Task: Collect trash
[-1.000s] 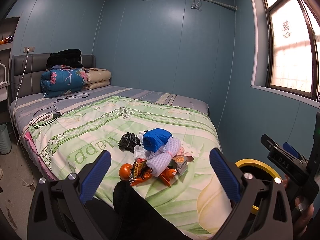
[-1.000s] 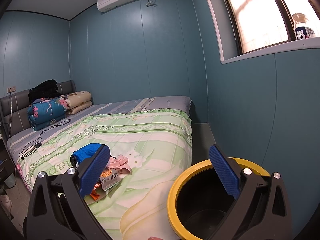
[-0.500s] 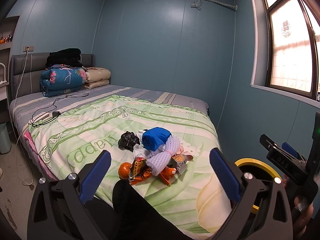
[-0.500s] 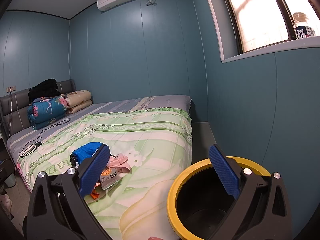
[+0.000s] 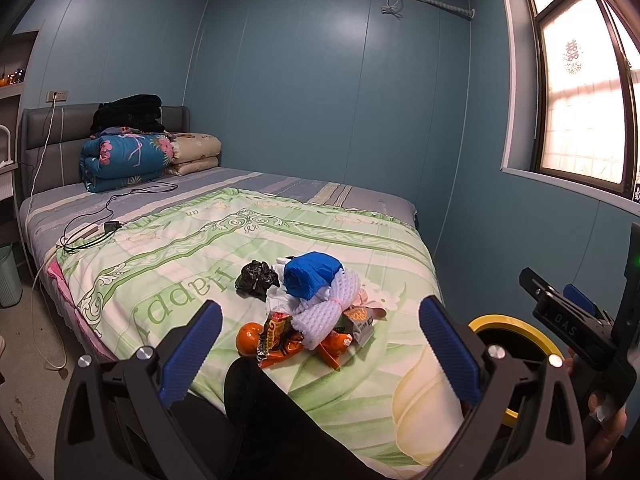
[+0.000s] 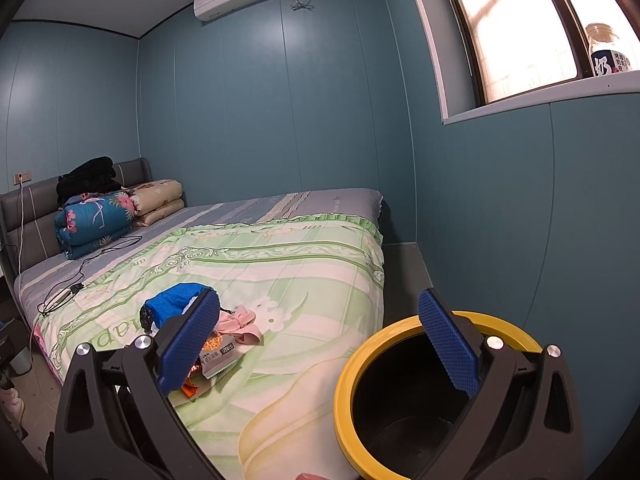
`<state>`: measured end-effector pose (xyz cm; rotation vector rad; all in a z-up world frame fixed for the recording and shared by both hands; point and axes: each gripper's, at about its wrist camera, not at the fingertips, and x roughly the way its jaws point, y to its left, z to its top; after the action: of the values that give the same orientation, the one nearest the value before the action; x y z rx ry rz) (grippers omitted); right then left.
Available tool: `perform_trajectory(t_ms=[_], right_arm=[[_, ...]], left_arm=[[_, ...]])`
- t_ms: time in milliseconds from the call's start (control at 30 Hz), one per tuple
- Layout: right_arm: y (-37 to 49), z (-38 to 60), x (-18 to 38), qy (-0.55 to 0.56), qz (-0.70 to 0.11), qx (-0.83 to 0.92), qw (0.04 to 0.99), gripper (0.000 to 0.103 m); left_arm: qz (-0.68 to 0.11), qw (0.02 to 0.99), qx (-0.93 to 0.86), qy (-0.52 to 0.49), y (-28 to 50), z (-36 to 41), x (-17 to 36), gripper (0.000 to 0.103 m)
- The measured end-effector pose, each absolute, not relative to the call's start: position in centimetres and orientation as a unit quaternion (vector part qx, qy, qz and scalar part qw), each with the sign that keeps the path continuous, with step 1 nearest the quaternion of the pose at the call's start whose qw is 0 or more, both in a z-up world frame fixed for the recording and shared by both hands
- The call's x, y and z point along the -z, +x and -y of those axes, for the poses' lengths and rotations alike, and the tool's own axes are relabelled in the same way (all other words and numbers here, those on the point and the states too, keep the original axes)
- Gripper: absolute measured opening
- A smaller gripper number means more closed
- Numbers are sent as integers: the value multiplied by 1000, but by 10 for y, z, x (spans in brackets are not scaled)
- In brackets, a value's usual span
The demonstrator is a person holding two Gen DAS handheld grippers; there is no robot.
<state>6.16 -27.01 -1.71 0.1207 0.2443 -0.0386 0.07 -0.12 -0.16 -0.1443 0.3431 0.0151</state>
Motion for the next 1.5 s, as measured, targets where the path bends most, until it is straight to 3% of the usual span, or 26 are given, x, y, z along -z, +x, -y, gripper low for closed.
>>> perform_trajectory(t_ms=[1500], right_arm=[[68,266,19,45,-116,31,992,95]], left_arm=[[-182,978,-16,-99,9,-17,8,95]])
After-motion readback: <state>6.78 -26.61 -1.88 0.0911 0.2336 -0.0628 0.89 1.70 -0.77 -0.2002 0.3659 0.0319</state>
